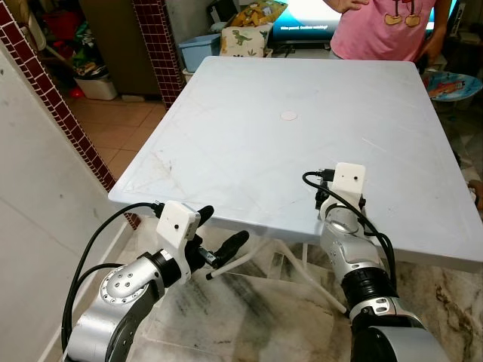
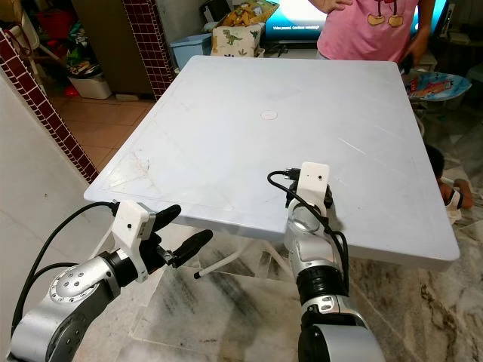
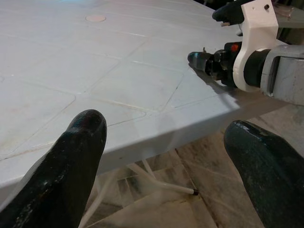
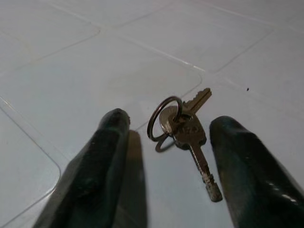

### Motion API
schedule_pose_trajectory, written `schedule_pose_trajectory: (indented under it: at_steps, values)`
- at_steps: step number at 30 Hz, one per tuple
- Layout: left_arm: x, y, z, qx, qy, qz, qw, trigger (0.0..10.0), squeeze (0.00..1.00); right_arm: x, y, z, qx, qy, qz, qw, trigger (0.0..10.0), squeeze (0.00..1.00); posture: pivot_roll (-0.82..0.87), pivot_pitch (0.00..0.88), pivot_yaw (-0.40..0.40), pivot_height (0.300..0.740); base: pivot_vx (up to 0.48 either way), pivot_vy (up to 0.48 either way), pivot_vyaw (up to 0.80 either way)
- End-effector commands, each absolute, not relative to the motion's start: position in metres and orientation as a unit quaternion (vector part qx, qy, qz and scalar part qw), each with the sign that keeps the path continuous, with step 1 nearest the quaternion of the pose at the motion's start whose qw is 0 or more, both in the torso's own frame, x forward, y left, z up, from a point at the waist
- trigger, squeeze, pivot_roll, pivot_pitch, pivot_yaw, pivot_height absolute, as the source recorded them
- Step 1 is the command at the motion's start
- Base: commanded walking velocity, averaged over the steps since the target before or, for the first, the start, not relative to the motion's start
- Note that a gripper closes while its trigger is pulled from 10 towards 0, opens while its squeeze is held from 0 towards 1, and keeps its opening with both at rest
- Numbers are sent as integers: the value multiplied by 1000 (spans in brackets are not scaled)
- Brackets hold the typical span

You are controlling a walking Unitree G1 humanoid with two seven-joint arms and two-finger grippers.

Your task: Hang keys on a hook

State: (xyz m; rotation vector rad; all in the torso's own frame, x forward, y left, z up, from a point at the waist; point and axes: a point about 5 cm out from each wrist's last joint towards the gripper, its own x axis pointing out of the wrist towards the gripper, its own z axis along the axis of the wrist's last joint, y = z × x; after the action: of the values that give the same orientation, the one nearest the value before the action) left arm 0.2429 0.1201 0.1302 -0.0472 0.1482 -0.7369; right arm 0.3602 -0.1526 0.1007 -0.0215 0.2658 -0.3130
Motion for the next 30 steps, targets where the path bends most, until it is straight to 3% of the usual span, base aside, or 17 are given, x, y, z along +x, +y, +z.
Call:
schedule_pose_trajectory:
  at_steps: [1,30]
  values:
    - [242,122,133,-15,71,-363,929,10000,0,364,-151,106,0,125,-160,979,0,0,99,56,111,740,0,0,0]
    - [242,122,132,-13,73,-363,929,10000,0,364,-154,102,-3,127,-165,978,0,0,98,55,113,740,0,0,0]
